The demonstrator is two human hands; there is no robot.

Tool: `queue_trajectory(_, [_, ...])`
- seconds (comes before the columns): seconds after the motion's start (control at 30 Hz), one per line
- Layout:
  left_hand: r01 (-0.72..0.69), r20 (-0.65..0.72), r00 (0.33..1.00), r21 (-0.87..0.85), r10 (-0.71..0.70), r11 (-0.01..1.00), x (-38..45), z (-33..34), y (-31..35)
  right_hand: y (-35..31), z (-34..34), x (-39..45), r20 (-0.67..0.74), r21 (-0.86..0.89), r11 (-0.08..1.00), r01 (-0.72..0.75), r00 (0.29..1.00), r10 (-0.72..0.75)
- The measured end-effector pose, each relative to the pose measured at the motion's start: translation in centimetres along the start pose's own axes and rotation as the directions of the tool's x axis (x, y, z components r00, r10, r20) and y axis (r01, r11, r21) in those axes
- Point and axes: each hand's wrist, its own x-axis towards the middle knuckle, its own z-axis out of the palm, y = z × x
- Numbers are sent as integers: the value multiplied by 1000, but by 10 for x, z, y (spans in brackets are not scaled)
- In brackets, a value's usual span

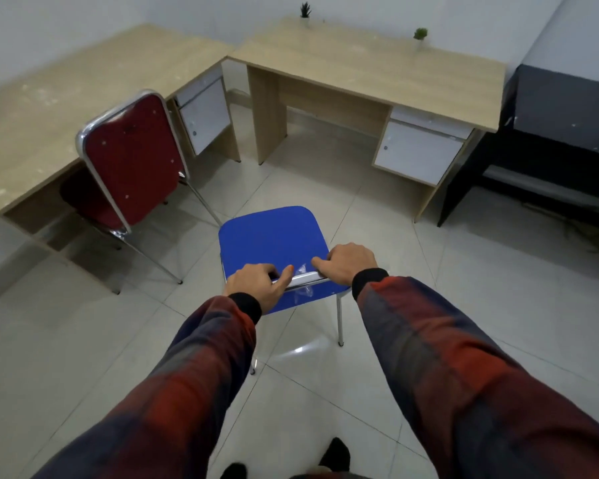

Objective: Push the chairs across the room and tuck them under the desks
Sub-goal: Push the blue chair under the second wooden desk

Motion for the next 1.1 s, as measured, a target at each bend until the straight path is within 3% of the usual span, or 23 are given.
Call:
queue_trajectory(0.53, [-304, 154, 942, 12, 298, 953, -26, -17, -41, -38, 47, -93, -110, 146, 944, -295, 944, 312])
queue_trajectory(0.83, [-362, 162, 920, 5, 357, 932, -6, -16, -31, -30, 38, -81, -79, 154, 937, -315, 941, 329])
queue_trajectory(1.1, [-320, 162, 937, 49, 309, 946, 17, -9, -8, -7, 25, -54, -64, 176, 945, -277, 954, 291])
